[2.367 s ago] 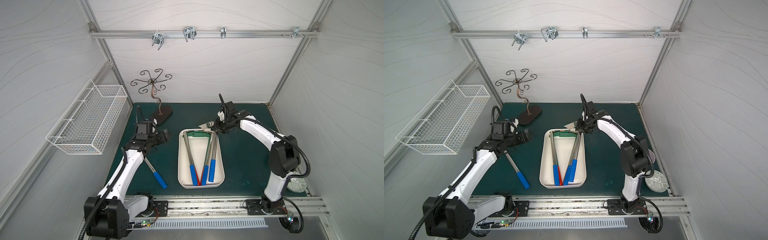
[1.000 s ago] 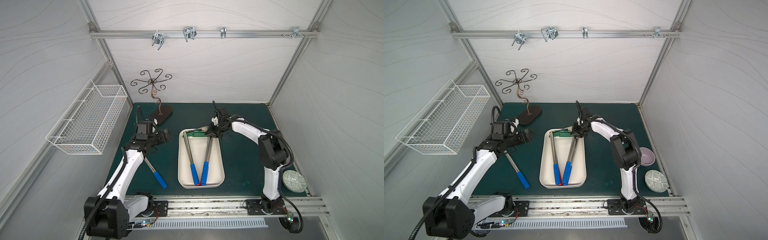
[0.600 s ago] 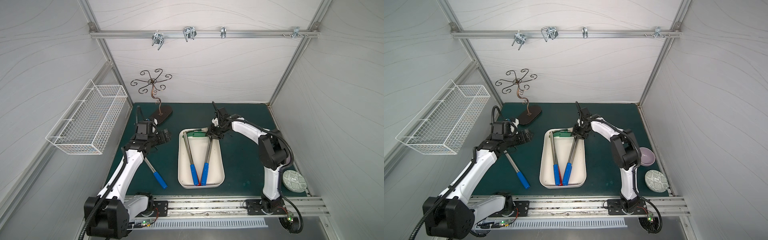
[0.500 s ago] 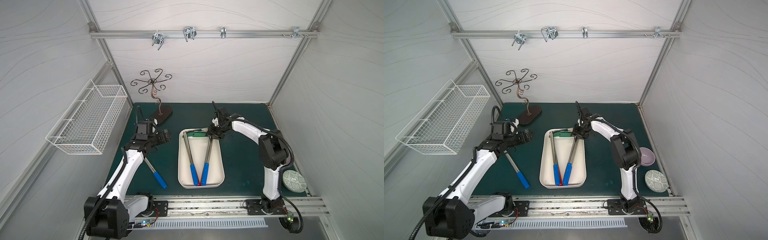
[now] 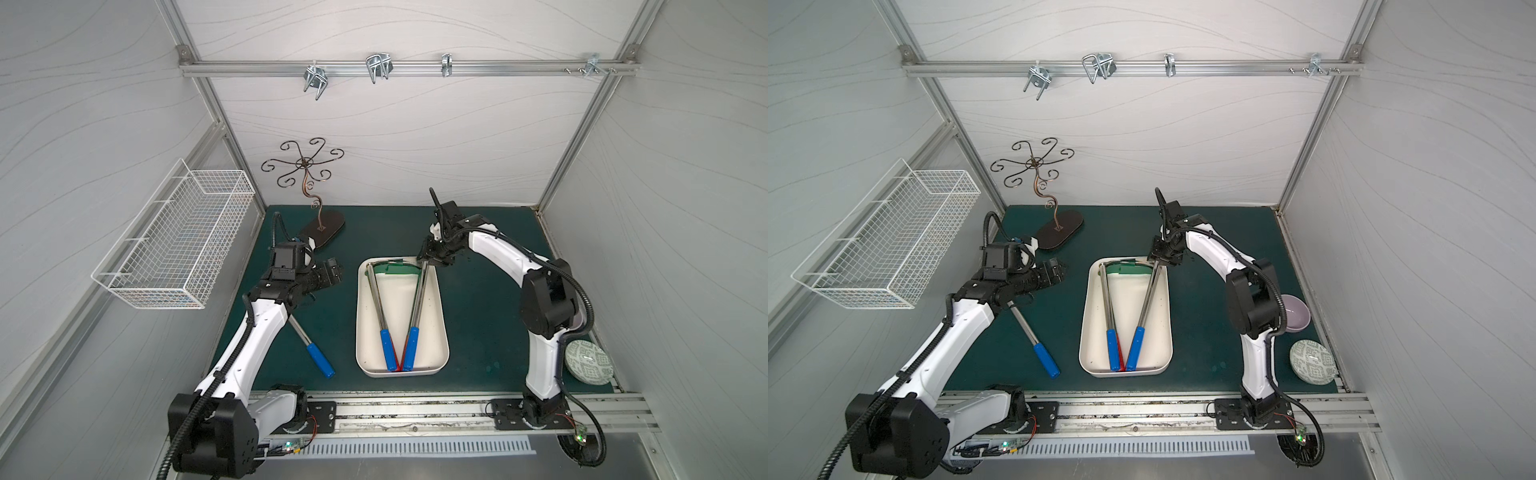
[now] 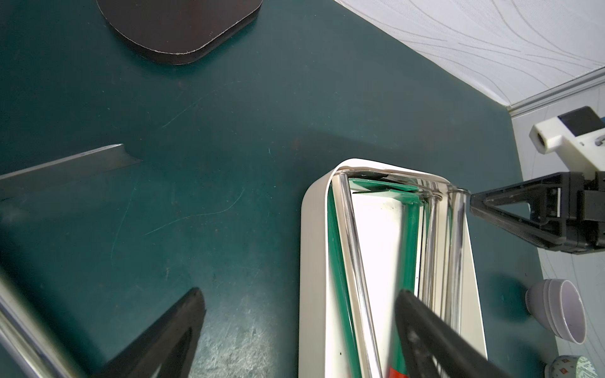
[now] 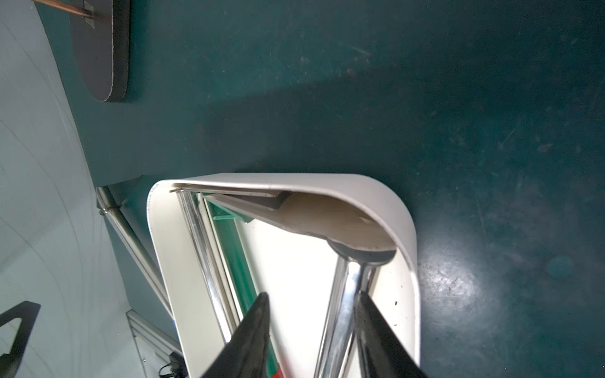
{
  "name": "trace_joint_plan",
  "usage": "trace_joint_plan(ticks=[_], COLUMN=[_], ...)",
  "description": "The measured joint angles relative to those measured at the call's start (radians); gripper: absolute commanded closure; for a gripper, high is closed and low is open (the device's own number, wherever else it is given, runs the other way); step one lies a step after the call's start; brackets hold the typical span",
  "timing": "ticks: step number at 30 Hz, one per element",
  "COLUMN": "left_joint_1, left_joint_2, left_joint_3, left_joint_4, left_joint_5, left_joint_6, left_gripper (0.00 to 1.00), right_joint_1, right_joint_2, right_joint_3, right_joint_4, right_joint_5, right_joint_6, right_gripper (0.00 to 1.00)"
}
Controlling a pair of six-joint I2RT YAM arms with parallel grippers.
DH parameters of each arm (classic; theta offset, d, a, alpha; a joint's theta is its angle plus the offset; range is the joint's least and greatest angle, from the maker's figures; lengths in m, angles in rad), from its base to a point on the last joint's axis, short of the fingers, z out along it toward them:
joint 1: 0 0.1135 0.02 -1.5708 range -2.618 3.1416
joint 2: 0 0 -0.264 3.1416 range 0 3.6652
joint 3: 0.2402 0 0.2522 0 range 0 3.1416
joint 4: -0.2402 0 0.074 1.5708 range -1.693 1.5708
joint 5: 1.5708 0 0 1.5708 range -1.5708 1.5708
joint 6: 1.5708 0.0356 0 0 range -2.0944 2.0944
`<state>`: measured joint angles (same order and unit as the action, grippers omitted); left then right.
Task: Put the small hoe into the storage box
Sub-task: Place the hoe in the storage box.
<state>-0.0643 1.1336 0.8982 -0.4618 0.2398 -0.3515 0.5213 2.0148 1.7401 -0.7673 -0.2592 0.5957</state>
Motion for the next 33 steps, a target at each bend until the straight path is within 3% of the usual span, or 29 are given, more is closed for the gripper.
trace_joint_plan(ticks=[10, 19, 33], left_joint_1=[0.000, 0.000, 0.000], left_joint_2=[0.000, 0.000, -0.009], left_joint_3=[0.000, 0.000, -0.002], left_joint_4=[0.000, 0.000, 0.000], left_joint_5=[0.001, 0.003, 0.000], left_joint_6=[0.000, 0.000, 0.000], left_gripper=[0.08, 0.08, 0.07], right_joint_1=[0.005, 0.019, 0.033], right_joint_2=[0.044, 0.070, 0.034], right_joint_3=[0.023, 0.028, 0.073], right_joint_4=[-0.022, -0.007, -0.080], right_joint_5=[0.024, 0.011, 0.052], right_joint_6=[-0.003, -0.003, -0.018], right_gripper=[0.73, 0.75, 0.65])
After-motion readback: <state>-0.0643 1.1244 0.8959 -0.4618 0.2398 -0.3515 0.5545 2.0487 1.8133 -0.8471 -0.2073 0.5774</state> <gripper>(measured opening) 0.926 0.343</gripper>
